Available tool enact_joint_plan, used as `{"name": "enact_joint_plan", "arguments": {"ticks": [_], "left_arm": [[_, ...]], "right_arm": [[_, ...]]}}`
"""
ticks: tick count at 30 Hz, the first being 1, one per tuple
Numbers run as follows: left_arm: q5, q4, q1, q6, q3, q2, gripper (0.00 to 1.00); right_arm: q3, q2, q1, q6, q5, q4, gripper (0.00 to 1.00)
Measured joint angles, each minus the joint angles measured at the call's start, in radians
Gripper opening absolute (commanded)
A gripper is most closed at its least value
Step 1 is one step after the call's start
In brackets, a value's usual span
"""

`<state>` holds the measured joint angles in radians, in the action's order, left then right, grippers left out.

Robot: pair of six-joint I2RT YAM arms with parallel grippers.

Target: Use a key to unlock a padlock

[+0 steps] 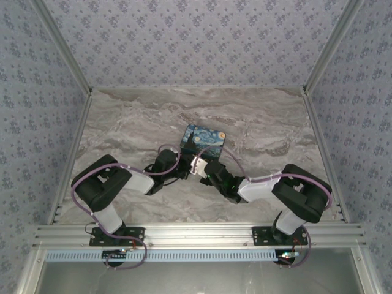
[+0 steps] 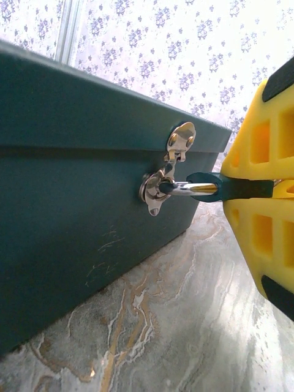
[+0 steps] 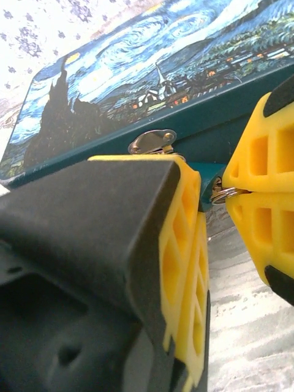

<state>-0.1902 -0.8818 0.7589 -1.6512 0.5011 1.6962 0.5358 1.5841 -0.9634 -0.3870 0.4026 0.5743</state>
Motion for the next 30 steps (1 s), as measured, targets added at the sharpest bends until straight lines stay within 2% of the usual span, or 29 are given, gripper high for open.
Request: {"name": "enact_joint_plan", "arguments": {"ticks": [10,14,21,25,30], "left_arm": [[0.012,0.0,-0.004,0.0,-0.001,0.0,0.15],[0.003,-0.001,-0.004,0.009,0.0,-0.002,0.33],[-0.01,0.086,-0.026,0.067,-0.019,-0.106,0.5],[-0.028,0.202,-0.099,0.122,-0.041,-0.233,0.61],[-0.072,0.439,-0.253,0.269,-0.024,-0.388,0.78]], "right_arm": [[-0.003,0.0,0.05,0.19,-0.117,0.017,0.0],[-0.006,0.0,0.055,0.214,-0.128,0.018,0.0],[-0.012,-0.003,0.074,0.254,-0.132,0.009,0.0],[-0.017,-0.013,0.076,0.277,-0.137,0.005,0.0],[-0.02,-0.017,0.076,0.302,-0.143,0.005,0.0]]}}
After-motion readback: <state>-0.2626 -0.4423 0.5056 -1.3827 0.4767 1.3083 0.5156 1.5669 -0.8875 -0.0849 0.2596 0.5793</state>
